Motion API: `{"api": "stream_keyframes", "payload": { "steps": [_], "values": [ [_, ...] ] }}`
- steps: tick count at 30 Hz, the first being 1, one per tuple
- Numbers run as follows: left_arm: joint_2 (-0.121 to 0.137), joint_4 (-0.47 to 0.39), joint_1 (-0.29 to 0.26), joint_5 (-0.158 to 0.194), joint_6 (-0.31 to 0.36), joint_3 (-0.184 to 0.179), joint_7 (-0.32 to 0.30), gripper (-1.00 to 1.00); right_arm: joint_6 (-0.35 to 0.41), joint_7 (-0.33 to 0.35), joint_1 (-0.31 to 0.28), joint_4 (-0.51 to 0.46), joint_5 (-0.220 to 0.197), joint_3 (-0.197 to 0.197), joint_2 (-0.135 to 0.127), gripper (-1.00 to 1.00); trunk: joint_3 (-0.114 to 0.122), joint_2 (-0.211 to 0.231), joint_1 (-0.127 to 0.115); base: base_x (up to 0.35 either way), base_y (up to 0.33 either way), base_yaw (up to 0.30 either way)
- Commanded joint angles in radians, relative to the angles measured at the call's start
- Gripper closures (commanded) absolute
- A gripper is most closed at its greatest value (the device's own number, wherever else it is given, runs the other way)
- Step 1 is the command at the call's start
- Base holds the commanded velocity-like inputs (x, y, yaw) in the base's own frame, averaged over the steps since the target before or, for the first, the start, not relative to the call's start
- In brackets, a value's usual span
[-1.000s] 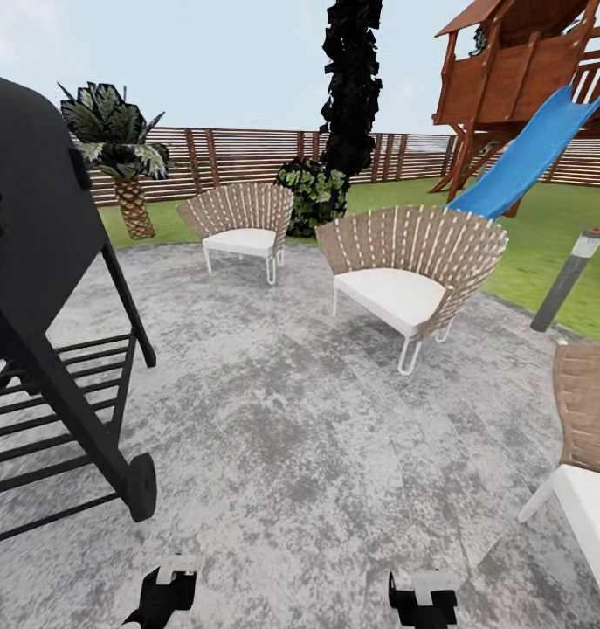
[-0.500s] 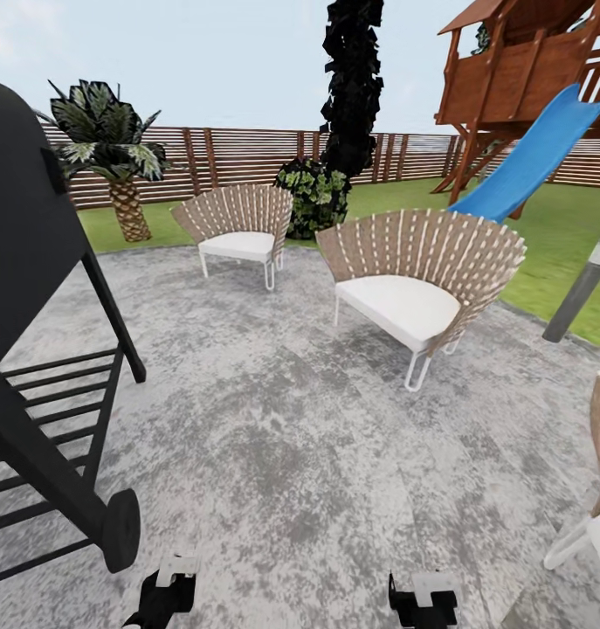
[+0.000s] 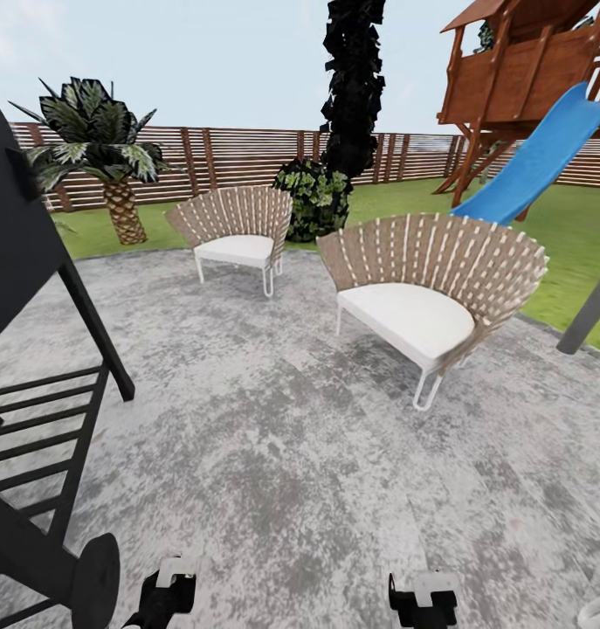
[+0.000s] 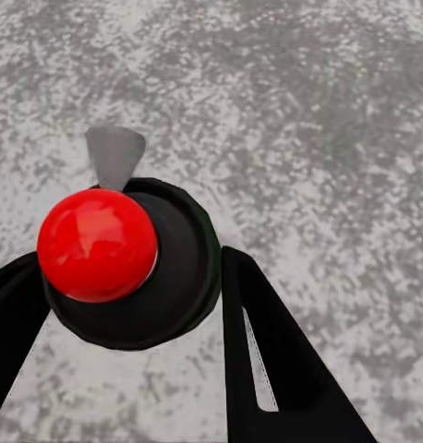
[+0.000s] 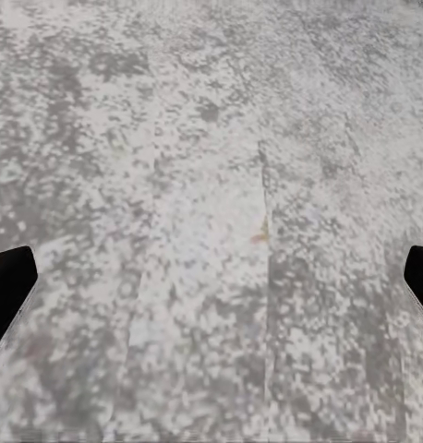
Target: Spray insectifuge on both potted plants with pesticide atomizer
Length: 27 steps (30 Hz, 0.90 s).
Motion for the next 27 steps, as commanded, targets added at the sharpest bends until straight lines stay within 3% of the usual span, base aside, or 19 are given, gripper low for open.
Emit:
{"api": "stream_keyframes", "payload": {
  "steps": [1,27],
  "values": [
    [0.000,0.000,-0.001,-0.005,-0.003,0.009,-0.006,1.00,-0.002,-0.004,-0.001,0.001,0.011,-0.008,0.000,-1.00,-0.001,0.000,0.000,0.340,0.000,0.000],
    [0.000,-0.001,-0.001,-0.005,-0.003,0.011,-0.006,1.00,-0.002,-0.004,-0.001,0.001,0.011,-0.008,0.002,-1.00,-0.001,0.000,0.000,0.340,0.000,0.000]
  ]
}}
